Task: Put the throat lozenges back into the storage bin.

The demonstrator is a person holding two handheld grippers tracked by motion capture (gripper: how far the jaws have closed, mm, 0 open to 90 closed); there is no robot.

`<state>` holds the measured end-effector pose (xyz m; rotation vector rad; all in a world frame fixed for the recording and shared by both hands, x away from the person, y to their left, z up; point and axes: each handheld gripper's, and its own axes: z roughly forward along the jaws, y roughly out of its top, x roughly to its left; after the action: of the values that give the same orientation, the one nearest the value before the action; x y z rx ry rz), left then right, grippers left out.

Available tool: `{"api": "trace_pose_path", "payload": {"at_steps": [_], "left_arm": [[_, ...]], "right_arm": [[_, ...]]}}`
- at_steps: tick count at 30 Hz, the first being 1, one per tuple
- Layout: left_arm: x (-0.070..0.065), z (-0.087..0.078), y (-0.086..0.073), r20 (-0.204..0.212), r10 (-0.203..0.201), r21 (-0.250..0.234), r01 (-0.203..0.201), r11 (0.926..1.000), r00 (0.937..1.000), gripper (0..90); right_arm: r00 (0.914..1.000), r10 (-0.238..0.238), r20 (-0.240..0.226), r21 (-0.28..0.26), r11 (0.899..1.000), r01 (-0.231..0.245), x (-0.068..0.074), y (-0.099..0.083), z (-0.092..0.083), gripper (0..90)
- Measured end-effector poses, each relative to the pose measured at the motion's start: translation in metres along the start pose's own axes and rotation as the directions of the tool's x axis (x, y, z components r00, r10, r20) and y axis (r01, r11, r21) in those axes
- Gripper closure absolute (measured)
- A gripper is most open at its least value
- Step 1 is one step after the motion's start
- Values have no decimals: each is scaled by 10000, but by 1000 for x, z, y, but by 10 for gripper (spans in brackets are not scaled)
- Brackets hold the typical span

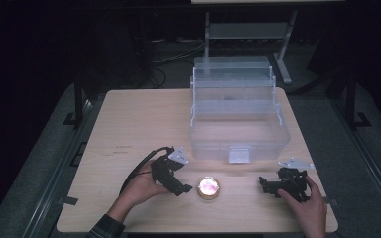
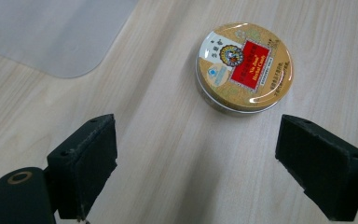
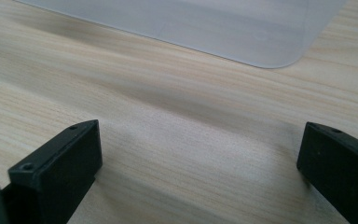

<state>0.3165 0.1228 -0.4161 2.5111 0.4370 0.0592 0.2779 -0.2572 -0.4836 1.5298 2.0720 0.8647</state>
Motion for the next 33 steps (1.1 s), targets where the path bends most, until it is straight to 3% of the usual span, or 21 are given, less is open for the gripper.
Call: {"api": "trace_pose_path", "payload": {"at_steps": [15, 33], "left_arm": [[-10, 15, 20, 326, 398, 23, -399, 9992, 9987, 120], [-23, 40, 43, 755, 1149, 278, -1173, 9927, 9905, 118]], "right_arm": [[10000, 2, 1, 1, 10000, -2, 0, 0, 0, 0], [10000, 0, -2, 0, 10000, 0, 0, 0, 0, 0]]}}
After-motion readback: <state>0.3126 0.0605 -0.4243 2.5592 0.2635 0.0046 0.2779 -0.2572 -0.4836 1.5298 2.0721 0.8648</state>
